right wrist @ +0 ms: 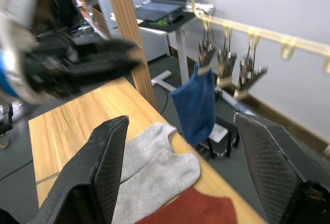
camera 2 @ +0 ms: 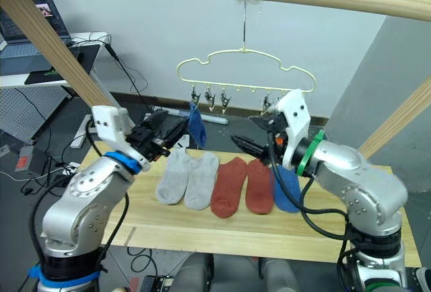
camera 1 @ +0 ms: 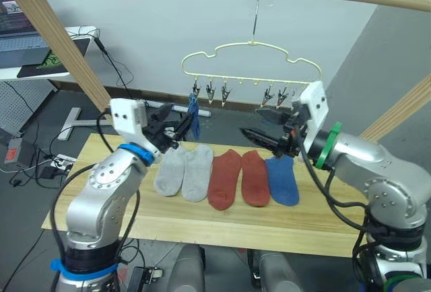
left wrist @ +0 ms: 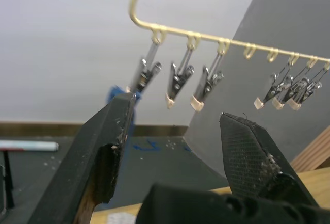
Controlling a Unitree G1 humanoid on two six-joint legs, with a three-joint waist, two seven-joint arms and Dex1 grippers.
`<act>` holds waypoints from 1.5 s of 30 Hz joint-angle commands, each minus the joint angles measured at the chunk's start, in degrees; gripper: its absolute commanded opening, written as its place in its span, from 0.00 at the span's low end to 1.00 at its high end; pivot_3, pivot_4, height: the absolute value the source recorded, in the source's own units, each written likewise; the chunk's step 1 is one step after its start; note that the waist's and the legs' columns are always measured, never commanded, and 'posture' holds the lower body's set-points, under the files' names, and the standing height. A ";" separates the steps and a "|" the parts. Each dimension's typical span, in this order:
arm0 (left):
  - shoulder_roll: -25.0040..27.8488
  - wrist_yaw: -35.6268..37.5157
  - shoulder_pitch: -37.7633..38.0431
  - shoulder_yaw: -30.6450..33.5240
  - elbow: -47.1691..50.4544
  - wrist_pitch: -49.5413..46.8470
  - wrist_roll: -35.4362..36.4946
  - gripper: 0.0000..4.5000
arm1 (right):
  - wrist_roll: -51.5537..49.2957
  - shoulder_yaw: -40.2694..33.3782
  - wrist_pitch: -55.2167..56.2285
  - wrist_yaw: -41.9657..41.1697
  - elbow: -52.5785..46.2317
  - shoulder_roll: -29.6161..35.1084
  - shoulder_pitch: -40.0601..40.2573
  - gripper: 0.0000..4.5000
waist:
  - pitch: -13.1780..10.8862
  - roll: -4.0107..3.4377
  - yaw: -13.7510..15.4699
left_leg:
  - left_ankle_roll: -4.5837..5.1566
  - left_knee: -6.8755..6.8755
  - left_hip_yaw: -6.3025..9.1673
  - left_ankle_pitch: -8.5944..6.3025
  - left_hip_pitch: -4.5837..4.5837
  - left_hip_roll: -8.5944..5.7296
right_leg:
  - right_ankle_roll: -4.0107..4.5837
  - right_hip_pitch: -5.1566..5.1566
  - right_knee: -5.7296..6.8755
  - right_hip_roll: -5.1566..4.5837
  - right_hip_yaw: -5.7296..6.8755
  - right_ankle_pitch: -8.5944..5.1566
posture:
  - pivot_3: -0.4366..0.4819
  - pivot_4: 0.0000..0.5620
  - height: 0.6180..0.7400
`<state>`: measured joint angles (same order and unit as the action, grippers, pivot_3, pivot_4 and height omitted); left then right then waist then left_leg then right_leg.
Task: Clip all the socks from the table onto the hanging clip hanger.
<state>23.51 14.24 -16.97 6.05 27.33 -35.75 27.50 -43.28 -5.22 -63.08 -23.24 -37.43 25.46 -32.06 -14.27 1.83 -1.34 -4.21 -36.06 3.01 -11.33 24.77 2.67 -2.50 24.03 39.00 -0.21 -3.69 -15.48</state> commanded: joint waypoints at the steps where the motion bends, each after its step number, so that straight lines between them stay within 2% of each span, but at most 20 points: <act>1: -1.54 -1.22 -2.29 -1.20 -0.98 0.41 -1.81 0.67 | -3.52 -1.93 -0.60 -1.18 -0.78 1.80 -2.16 0.76 | 0.00 0.00 -0.07 | 0.00 0.01 0.00 0.00 0.00 0.00 | 0.07 0.01 0.00 0.00 0.00 0.04 | 0.51 0.37 1.00; 3: -2.91 -1.68 -3.37 -1.99 -3.14 1.80 -3.26 0.67 | -4.28 -2.25 -0.59 -1.38 -0.40 2.91 -3.03 0.76 | 0.00 0.00 -0.20 | 0.01 0.01 0.00 0.00 0.00 0.00 | 0.07 0.00 -0.01 0.00 0.00 0.04 | 0.50 0.37 1.00; 7: -5.74 -2.77 -6.23 -4.24 -7.24 4.30 -6.91 0.47 | -5.50 -2.16 -0.49 -1.03 -0.41 4.55 -3.86 0.77 | 0.00 0.01 -0.25 | 0.01 0.01 -0.01 0.00 0.00 -0.01 | 0.08 0.01 -0.01 0.00 -0.01 0.05 | 0.49 0.39 1.00; 14: -9.17 -5.80 -9.51 -7.38 -11.68 4.68 -12.88 0.47 | -7.84 -2.31 -1.16 1.47 -1.73 4.82 -3.69 0.77 | -0.02 0.02 -0.39 | 0.01 0.00 -0.01 0.00 0.00 -0.01 | 0.07 0.01 0.00 0.01 -0.02 0.04 | 0.46 0.43 1.00; 26: -12.97 -8.37 -14.26 -8.32 -20.18 8.26 -19.53 0.47 | -12.36 -2.95 -2.41 6.22 -3.77 5.95 -2.60 0.77 | -0.11 0.04 -0.62 | 0.02 0.01 -0.03 -0.01 0.01 -0.01 | 0.05 0.01 -0.02 0.01 -0.05 0.03 | 0.40 0.47 1.00; 45: -16.32 -8.53 -20.87 -7.38 -30.57 15.61 -22.44 0.47 | -18.21 -2.84 -1.93 12.73 -4.62 7.73 -1.82 0.77 | -0.25 0.09 -1.91 | 0.02 0.02 -0.04 -0.01 0.02 -0.01 | -0.20 0.01 -0.03 0.01 -0.07 -0.12 | 0.36 0.48 1.00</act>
<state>7.46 5.70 -36.23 -1.77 -4.27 -22.08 5.58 -60.35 -6.91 -65.75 -10.97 -40.19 32.68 -33.75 -14.51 1.92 -3.25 -4.19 -36.04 2.98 -11.34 24.79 2.66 -2.70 24.04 38.97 -0.19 -3.76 -15.60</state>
